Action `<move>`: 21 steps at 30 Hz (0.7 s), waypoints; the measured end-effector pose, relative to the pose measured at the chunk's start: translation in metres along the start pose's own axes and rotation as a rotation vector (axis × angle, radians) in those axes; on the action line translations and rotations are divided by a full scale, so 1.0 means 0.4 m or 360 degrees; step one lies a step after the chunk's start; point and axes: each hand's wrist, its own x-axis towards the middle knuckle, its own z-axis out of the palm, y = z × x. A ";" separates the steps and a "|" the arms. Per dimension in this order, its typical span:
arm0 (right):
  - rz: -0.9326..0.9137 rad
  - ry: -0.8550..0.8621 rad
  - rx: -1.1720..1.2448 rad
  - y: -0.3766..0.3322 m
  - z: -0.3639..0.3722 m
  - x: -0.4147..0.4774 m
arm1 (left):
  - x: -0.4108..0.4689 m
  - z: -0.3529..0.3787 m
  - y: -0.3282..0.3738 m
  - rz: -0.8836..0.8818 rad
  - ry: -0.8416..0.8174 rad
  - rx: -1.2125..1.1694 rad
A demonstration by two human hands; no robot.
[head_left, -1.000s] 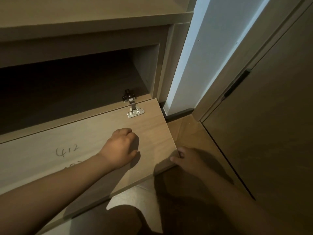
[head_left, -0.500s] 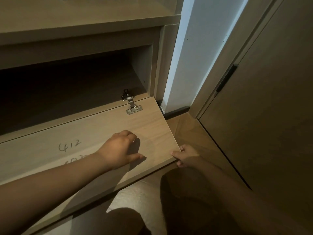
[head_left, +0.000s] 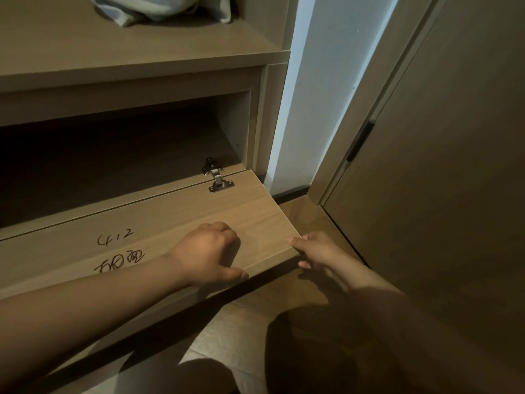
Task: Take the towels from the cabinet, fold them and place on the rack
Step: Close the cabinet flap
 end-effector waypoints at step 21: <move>-0.0766 0.0155 -0.0407 0.014 -0.018 -0.098 | 0.003 -0.023 0.011 0.0180 0.0090 -0.0077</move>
